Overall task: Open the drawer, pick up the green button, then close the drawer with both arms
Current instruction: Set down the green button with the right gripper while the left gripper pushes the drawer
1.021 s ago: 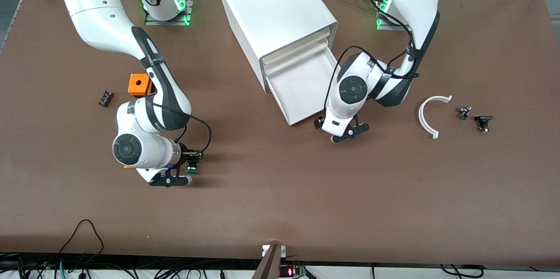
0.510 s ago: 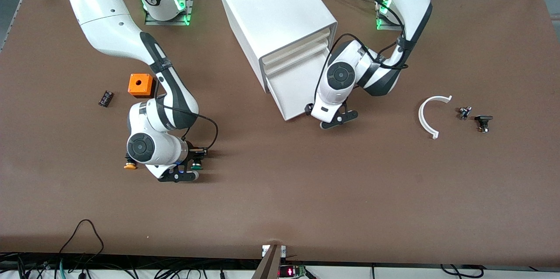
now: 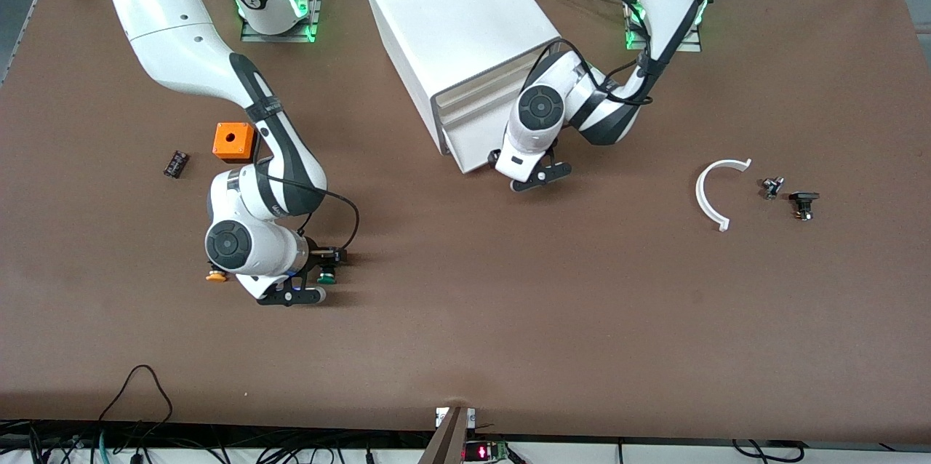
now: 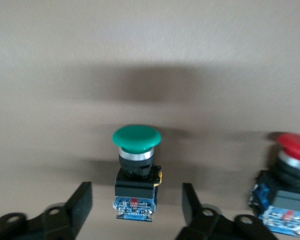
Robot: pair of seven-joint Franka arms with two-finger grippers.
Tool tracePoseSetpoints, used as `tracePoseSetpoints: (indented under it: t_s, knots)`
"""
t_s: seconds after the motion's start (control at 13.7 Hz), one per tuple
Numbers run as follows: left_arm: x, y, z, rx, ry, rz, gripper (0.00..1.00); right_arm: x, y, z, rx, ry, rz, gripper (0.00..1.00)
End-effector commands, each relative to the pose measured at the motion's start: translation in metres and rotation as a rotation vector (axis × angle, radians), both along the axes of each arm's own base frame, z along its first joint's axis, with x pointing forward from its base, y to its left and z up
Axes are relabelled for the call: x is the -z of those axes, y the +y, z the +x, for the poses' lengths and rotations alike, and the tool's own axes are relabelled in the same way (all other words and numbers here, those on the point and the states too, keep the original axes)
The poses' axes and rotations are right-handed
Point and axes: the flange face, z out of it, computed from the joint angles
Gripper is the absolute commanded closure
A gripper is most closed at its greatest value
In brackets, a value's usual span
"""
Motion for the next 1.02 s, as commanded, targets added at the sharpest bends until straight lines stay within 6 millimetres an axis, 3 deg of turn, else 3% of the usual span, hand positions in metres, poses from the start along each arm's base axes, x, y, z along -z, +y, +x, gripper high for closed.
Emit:
tracePoseSetpoints:
  t_s: [0.0,0.15,0.44,0.66,0.95]
  knots:
    - [-0.007,-0.008,-0.02,-0.02,0.015,-0.013,0.01,-0.038,-0.032,0.015,0.064,-0.045,0.004,0.0]
    - [-0.005,-0.015,-0.03,-0.021,0.025,-0.007,0.01,-0.065,-0.054,0.019,0.058,-0.069,0.003,0.0]
    - [-0.005,-0.024,-0.044,-0.001,0.048,-0.011,0.01,-0.116,-0.106,0.002,0.041,-0.079,-0.039,0.0]
    - [0.0,-0.027,-0.053,0.015,0.058,-0.003,0.01,-0.15,-0.124,-0.023,0.059,-0.084,-0.058,0.0]
    - [0.001,-0.038,-0.069,0.043,0.077,-0.013,0.01,-0.207,-0.128,-0.059,0.048,-0.04,-0.068,0.0]
